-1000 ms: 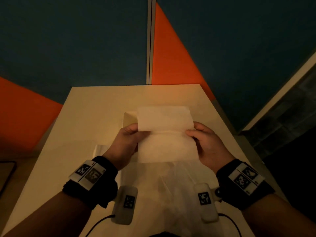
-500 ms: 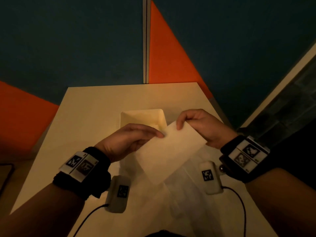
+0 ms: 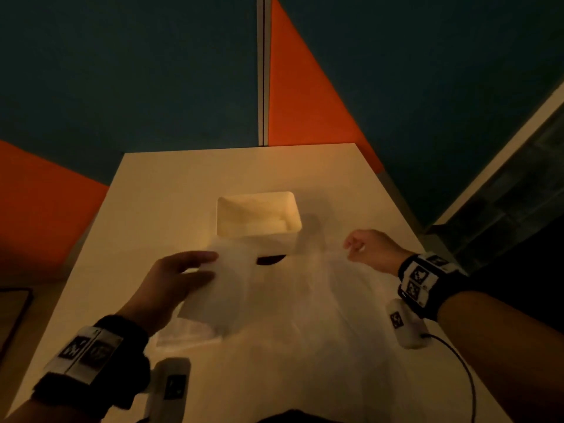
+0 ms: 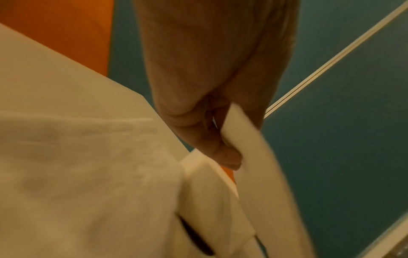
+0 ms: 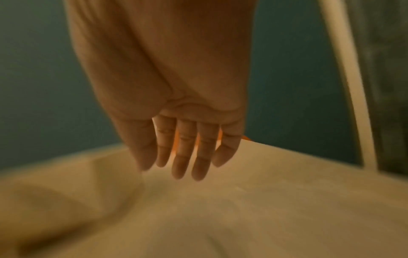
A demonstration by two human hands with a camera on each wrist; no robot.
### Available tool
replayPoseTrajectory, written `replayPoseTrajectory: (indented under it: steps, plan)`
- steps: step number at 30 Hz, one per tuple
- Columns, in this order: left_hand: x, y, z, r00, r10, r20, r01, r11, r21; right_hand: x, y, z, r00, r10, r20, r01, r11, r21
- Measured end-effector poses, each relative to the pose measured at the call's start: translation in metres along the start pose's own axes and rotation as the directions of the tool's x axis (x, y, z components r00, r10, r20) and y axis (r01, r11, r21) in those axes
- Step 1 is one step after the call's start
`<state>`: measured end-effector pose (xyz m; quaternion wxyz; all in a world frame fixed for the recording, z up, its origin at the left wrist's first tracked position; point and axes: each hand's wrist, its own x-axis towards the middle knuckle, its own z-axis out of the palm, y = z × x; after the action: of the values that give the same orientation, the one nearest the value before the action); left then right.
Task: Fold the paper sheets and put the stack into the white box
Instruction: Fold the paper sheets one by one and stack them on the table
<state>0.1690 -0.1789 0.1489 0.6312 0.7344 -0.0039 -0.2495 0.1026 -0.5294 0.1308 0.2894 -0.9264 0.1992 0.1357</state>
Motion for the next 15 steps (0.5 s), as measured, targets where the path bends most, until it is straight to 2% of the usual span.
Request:
replayPoseTrajectory:
  steps: [2,4,6,11,15]
  plan:
    - [-0.001,-0.017,-0.015,0.997,-0.021,-0.072,0.028,0.994,0.101,0.001,0.015,0.009,0.991,0.029,0.131,0.001,0.973,-0.230]
    - [-0.004,-0.029,-0.025,0.991,-0.030,-0.127,0.057,0.975,0.215,0.001,0.022,0.017,0.967,0.051,0.250,0.062,0.903,-0.425]
    - [-0.005,-0.038,-0.030,0.985,-0.040,-0.166,0.090,0.948,0.305,0.001,0.025,0.024,0.953,0.045,0.299,0.133,0.825,-0.549]
    - [-0.006,-0.047,-0.031,0.978,-0.034,-0.204,0.109,0.923,0.370,0.002,0.021,0.033,0.952,0.034,0.303,0.171,0.764,-0.622]
    - [-0.005,-0.052,-0.031,0.976,0.008,-0.216,0.097,0.877,0.470,0.003,0.018,0.034,0.943,0.048,0.329,0.176,0.767,-0.616]
